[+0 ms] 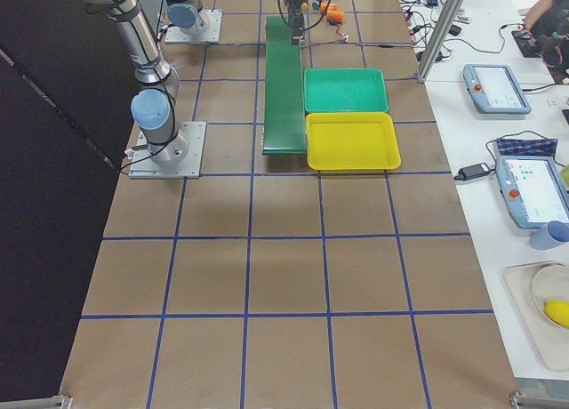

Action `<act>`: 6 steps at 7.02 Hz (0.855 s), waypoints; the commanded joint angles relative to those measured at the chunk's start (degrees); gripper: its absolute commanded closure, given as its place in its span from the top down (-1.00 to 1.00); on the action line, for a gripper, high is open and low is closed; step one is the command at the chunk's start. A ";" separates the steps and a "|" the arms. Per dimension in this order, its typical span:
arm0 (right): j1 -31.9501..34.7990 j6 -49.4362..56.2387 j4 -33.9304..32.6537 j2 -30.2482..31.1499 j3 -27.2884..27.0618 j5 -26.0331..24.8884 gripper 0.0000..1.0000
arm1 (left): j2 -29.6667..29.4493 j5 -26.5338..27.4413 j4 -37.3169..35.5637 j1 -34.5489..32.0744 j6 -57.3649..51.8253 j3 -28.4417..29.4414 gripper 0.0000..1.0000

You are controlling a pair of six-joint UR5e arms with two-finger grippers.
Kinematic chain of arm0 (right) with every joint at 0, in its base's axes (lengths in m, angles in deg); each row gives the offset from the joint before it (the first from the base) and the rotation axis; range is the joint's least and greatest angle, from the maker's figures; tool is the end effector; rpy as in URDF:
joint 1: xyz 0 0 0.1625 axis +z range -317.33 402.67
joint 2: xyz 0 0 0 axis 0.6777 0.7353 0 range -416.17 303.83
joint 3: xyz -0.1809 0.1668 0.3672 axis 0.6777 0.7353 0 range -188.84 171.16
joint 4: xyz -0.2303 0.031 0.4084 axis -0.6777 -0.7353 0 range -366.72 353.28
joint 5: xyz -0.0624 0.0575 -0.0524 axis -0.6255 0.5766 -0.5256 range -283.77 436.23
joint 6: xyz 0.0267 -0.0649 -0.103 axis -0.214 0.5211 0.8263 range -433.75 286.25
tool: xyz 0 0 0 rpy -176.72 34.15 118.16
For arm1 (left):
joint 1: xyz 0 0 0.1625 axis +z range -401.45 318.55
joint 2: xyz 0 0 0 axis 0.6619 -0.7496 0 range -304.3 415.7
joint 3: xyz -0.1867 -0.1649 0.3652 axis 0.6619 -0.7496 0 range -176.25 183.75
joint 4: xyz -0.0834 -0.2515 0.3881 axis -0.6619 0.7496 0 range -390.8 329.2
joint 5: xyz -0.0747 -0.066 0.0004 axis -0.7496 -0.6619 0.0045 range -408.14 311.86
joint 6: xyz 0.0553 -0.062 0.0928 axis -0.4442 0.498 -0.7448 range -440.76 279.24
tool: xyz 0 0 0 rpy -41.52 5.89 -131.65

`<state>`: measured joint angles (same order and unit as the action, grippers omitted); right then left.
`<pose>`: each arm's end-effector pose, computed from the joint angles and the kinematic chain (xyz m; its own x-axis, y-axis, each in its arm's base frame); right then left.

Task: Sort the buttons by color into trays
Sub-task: 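Reach the left gripper down and grasp an orange cylinder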

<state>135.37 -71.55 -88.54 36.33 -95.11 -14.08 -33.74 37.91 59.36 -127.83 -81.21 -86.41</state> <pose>0.1571 -0.5172 0.5251 -0.9963 -0.0856 0.0039 -0.0854 0.9958 0.0342 -0.1072 -0.5544 0.4838 -0.9961 -0.0548 0.0688 -0.0553 0.9985 -0.0046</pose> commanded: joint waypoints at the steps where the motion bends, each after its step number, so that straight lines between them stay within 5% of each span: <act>1: 0.02 0.00 0.00 -0.04 -0.04 0.04 1.00 | -2.99 -0.35 2.11 1.21 -0.16 5.30 1.00; 4: 0.02 -0.09 -0.18 -0.21 -0.13 0.04 1.00 | -13.52 0.52 -6.10 1.48 -4.26 9.11 1.00; 6: 0.02 -0.09 -0.09 -0.30 -0.22 0.04 1.00 | -23.80 7.26 -6.67 3.83 -16.35 18.13 1.00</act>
<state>135.37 -71.63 -88.65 36.04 -95.26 -14.04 -51.45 41.54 53.49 -125.63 -90.14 -73.49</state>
